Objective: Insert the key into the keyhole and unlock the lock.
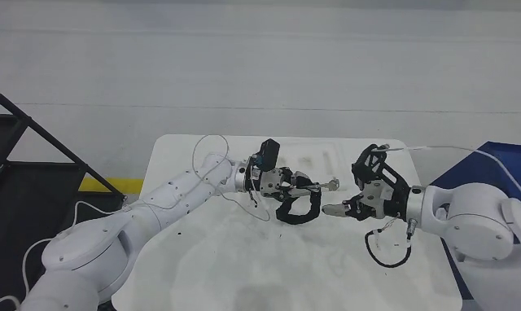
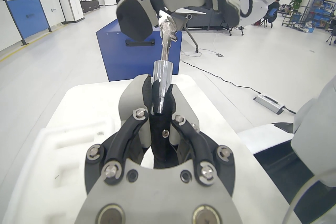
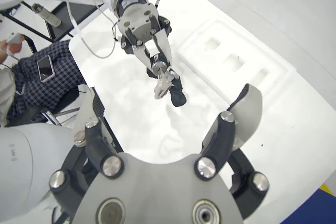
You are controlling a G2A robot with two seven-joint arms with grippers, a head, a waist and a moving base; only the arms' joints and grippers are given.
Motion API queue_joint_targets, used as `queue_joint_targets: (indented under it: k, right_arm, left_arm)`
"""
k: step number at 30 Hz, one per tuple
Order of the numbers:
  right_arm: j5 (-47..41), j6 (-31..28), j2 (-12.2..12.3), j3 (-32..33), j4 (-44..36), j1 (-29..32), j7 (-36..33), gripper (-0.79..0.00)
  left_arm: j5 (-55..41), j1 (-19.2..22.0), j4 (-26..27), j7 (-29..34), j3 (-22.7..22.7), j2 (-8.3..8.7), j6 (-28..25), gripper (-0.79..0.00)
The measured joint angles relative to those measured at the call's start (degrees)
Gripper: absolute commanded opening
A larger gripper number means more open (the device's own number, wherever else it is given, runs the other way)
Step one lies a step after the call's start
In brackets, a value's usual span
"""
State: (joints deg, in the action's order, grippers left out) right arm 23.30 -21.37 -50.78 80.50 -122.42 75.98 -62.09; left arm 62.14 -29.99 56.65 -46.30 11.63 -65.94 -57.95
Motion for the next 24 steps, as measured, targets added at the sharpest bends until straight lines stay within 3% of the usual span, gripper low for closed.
queue_joint_targets:
  k: [9,17,24]
  right_arm:
    - [2.51,-2.72,0.48,1.11,-0.37,2.14,-0.65,0.000]
    - [3.20,-3.27,0.48,0.71,-0.15,2.15,-0.14,0.000]
    - [13.56,-12.46,0.42,-2.97,0.29,-0.24,5.28,0.000]
  left_arm:
    - [-1.41,0.34,0.26,0.00,-1.82,1.03,-0.04,-0.785]
    - [-0.31,0.49,0.05,0.01,-1.89,0.74,-0.04,-0.785]
    - [-0.88,0.75,-1.80,0.01,-1.89,-0.30,-0.05,-0.785]
